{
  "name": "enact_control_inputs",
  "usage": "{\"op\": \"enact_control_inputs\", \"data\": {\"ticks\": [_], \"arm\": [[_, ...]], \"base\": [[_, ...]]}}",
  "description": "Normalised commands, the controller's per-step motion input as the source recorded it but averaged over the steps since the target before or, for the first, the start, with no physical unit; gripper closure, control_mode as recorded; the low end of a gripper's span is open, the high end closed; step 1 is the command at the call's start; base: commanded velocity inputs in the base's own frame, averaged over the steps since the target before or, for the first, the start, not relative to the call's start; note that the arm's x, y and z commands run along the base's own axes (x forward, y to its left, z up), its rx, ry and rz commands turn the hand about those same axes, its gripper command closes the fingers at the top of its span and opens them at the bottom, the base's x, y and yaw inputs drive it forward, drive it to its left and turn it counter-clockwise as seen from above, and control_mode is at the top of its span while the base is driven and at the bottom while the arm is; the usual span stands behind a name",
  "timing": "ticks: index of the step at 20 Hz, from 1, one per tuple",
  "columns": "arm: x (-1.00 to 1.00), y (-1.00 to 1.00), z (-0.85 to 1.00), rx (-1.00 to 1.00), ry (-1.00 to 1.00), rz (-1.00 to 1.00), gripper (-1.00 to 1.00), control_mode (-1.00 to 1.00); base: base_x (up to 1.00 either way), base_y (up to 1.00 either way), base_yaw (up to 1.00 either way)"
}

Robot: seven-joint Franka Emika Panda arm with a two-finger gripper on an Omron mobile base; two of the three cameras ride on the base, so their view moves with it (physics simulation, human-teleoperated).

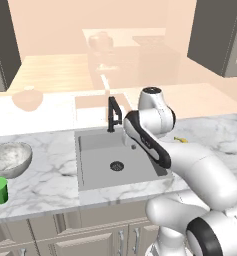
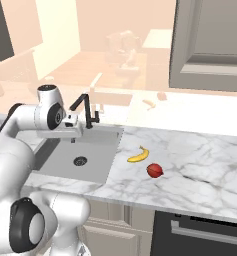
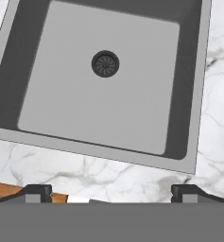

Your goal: Remove the onion and banana from the sink. Then move the bowl and cup from the counter to the sink for washing.

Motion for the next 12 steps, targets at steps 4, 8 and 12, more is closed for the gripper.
{"op": "enact_control_inputs", "data": {"ticks": [4, 8, 12], "arm": [[0.0, 0.39, 0.0, 0.0, 0.07, 0.0, -1.0, -1.0], [0.0, 0.41, 0.0, 0.0, 0.0, 0.0, -1.0, -1.0], [0.0, 0.41, 0.0, 0.0, 0.0, 0.0, -1.0, -1.0]], "base": [[0.0, 0.0, 0.0], [0.0, 0.0, 0.0], [0.0, 0.0, 0.0]]}}
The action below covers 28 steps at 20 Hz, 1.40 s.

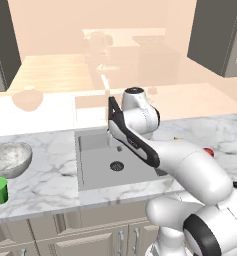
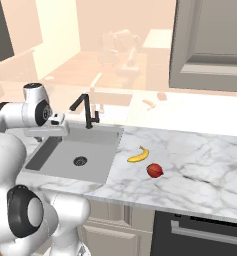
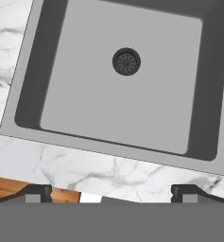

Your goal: Remove the onion and banana from the sink. Then move the bowl and cup from the counter to the sink for washing.

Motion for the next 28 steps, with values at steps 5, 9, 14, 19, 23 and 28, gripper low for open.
{"op": "enact_control_inputs", "data": {"ticks": [5, 9, 14, 19, 23, 28], "arm": [[0.0, 0.41, 0.0, 0.0, 0.0, 0.0, -1.0, -1.0], [0.0, 0.41, 0.0, 0.0, 0.0, -0.03, -1.0, -1.0], [0.0, 0.38, 0.0, 0.0, 0.0, -0.03, -1.0, -1.0], [0.0, 0.35, 0.0, 0.0, 0.0, -0.05, -1.0, -1.0], [0.0, 0.28, 0.0, 0.0, 0.0, -0.06, -1.0, -1.0], [0.0, 0.27, 0.0, 0.01, 0.0, -0.05, -1.0, -1.0]], "base": [[0.0, 0.0, 0.0], [0.0, 0.0, 0.0], [0.0, 0.0, 0.0], [0.0, 0.0, 0.0], [0.0, 0.0, 0.0], [0.0, 0.0, 0.0]]}}
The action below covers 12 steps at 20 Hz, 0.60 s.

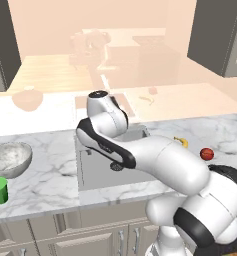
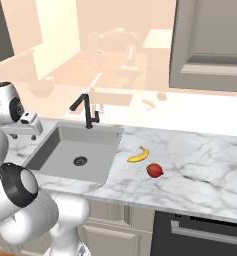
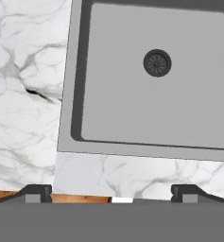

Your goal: Remove the onion and banana from the sink. Then move the bowl and cup from the counter to the sink for washing.

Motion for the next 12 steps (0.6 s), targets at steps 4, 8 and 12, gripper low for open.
{"op": "enact_control_inputs", "data": {"ticks": [4, 8, 12], "arm": [[0.0, 0.24, 0.0, 0.03, 0.0, -0.06, -1.0, -1.0], [0.0, 0.23, 0.0, 0.04, 0.0, -0.02, -1.0, -1.0], [0.0, 0.15, 0.0, 0.03, 0.0, 0.0, -1.0, -1.0]], "base": [[0.0, 0.0, 0.0], [0.0, 0.0, 0.0], [0.0, 0.0, 0.0]]}}
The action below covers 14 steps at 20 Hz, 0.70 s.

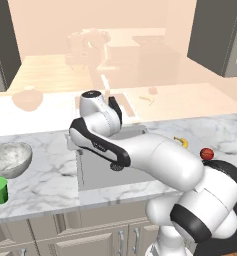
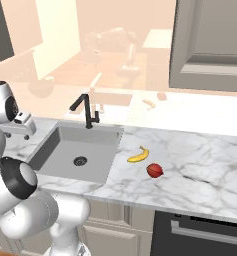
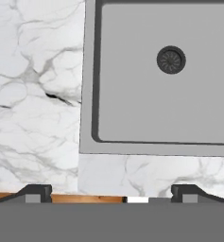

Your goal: Remove the onion and banana from the sink. Then move the bowl and cup from the counter to the sink for washing.

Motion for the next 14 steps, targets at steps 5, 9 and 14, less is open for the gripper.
{"op": "enact_control_inputs", "data": {"ticks": [5, 9, 14], "arm": [[0.0, 0.17, 0.0, 0.03, 0.0, 0.0, -1.0, -1.0], [0.0, 0.2, 0.0, 0.05, 0.0, 0.0, -1.0, -1.0], [0.0, 0.19, 0.0, 0.06, 0.0, 0.0, -1.0, -1.0]], "base": [[0.0, 0.0, 0.0], [0.0, 0.0, 0.0], [0.0, 0.0, 0.0]]}}
